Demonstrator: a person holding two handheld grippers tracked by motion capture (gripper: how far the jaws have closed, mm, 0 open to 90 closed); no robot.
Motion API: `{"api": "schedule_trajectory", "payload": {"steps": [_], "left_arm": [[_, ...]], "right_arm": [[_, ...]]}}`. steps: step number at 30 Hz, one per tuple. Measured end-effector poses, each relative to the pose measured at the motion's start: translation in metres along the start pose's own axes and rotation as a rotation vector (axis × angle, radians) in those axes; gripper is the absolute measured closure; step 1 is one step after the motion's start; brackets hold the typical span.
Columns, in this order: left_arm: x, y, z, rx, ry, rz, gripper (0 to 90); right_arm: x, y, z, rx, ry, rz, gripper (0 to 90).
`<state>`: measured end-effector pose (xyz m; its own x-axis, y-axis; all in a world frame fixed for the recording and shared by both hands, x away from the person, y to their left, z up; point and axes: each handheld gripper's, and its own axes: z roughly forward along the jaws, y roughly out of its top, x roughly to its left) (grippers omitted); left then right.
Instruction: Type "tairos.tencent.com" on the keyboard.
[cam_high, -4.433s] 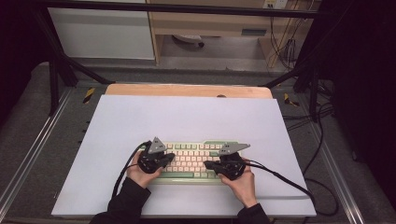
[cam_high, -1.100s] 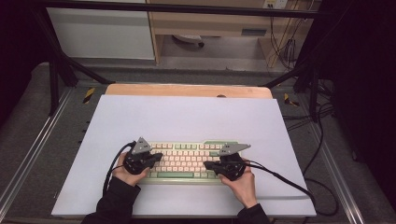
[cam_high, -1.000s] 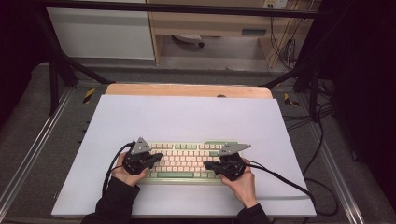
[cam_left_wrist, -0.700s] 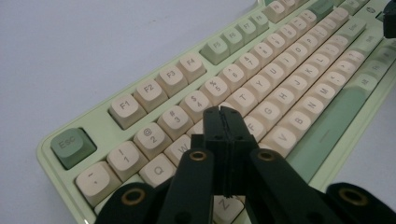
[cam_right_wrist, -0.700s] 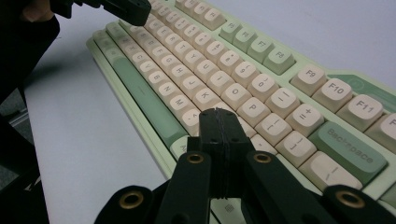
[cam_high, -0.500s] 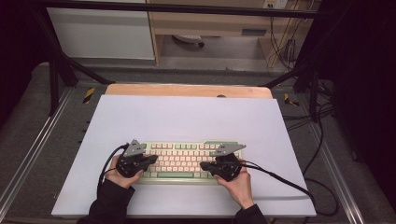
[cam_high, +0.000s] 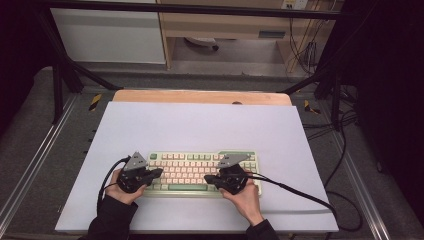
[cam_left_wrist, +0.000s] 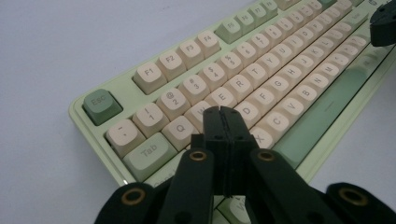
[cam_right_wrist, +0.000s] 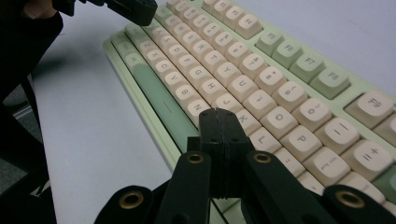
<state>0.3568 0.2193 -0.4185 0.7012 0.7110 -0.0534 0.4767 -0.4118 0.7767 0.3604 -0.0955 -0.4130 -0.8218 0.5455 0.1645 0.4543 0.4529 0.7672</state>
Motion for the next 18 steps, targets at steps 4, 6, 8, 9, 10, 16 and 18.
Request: {"api": "schedule_trajectory", "payload": {"steps": [4,6,8,9,10,16,18], "left_arm": [[0.001,-0.002,-0.001,0.000,0.000,-0.003,89.6],[0.002,-0.002,-0.002,0.000,0.000,-0.004,89.6],[0.002,-0.002,-0.002,-0.002,0.000,-0.006,89.6],[0.003,-0.002,-0.002,-0.004,0.000,-0.006,89.6],[0.003,-0.002,-0.002,-0.004,0.000,-0.006,89.6],[0.003,-0.002,-0.002,-0.005,0.000,-0.007,89.6],[0.003,-0.002,-0.002,-0.005,0.000,-0.007,89.6]], "right_arm": [[0.002,0.003,0.006,0.007,0.001,-0.003,90.0],[0.004,0.005,0.010,0.005,0.004,0.000,90.0],[0.005,0.007,0.013,0.006,0.010,0.000,90.0],[0.005,0.008,0.015,0.005,0.010,0.001,90.0],[0.006,0.008,0.017,0.005,0.009,-0.003,90.0],[0.008,0.010,0.029,0.015,0.016,-0.007,90.0],[0.009,0.010,0.032,0.020,0.017,-0.001,90.0]]}}
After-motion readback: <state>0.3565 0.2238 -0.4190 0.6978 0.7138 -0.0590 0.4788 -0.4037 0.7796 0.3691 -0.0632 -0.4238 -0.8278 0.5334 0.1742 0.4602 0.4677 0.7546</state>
